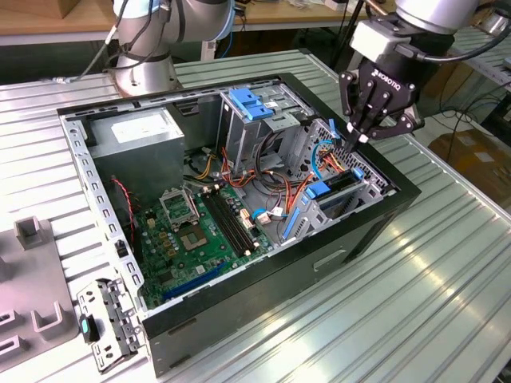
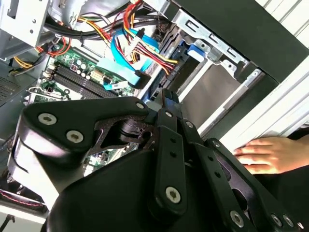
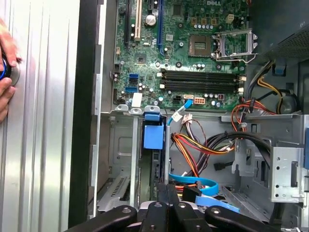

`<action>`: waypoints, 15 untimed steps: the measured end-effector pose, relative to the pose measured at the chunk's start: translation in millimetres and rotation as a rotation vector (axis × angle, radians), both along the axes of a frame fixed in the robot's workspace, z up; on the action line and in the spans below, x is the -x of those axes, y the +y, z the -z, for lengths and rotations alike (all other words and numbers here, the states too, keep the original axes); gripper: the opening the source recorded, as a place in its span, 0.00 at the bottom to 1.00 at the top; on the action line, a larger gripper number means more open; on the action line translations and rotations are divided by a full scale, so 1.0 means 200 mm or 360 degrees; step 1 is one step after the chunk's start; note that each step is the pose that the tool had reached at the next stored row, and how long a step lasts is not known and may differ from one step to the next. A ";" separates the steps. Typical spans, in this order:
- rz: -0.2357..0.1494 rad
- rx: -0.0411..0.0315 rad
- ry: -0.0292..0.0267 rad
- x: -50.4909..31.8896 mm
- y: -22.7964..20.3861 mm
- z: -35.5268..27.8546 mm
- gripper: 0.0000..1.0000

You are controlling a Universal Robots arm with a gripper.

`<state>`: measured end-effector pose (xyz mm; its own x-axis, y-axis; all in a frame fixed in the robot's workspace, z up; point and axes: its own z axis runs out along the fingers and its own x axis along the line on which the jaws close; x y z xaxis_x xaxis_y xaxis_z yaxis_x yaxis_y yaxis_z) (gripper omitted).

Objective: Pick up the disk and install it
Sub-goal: 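Insert the second disk wire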

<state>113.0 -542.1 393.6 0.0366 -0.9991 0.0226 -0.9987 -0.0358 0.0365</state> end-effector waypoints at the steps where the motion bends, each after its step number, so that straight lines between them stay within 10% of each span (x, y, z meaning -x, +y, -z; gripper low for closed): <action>1: 0.0000 0.0000 0.00004 0.000 0.007 0.000 0.11; 15: 0.0000 0.0001 0.00020 0.000 0.031 0.000 0.11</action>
<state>112.9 -535.9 393.6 0.0368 -0.9990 0.0234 -0.9986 -0.0359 0.0378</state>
